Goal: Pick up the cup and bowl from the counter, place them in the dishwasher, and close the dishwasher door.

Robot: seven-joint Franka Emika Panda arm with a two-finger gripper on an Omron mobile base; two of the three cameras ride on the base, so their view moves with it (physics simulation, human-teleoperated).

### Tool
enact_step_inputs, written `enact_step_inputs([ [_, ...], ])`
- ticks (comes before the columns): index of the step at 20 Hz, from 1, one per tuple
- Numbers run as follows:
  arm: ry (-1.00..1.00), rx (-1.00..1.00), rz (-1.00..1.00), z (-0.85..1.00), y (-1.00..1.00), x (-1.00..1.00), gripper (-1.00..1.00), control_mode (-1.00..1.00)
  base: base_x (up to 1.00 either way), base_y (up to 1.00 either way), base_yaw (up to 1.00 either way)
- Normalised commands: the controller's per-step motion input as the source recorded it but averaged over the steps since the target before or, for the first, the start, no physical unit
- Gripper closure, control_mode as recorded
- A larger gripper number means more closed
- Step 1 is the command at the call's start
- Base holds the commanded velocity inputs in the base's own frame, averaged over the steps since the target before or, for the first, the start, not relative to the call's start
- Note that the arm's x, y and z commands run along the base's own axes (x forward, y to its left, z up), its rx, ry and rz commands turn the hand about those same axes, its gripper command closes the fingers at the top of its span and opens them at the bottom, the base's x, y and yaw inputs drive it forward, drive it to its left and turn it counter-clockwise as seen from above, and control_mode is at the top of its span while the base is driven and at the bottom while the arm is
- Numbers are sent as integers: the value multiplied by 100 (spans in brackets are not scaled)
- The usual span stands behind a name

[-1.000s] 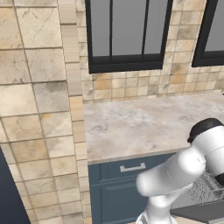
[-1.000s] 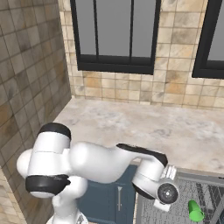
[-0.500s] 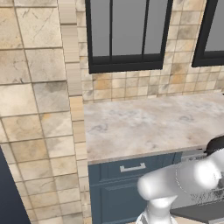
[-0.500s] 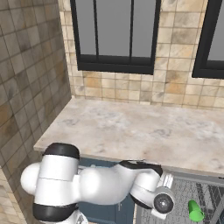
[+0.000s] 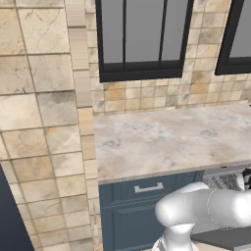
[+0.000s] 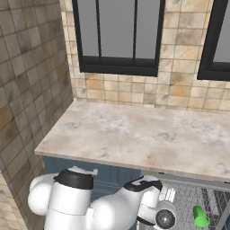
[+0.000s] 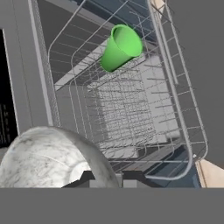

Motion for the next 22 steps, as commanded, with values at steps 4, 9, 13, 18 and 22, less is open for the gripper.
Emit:
enact_step_inputs([
  [4,-1,0,0,-28,-2,0,100,-100,0,0,0],
  [9,-2,0,0,-12,-13,0,100,-100,0,0,0],
  [13,0,0,0,-16,-12,0,100,-100,0,0,0],
  [18,0,0,0,-31,-7,0,100,-100,0,0,0],
  [22,0,0,0,-22,-6,4,100,-100,0,0,0],
])
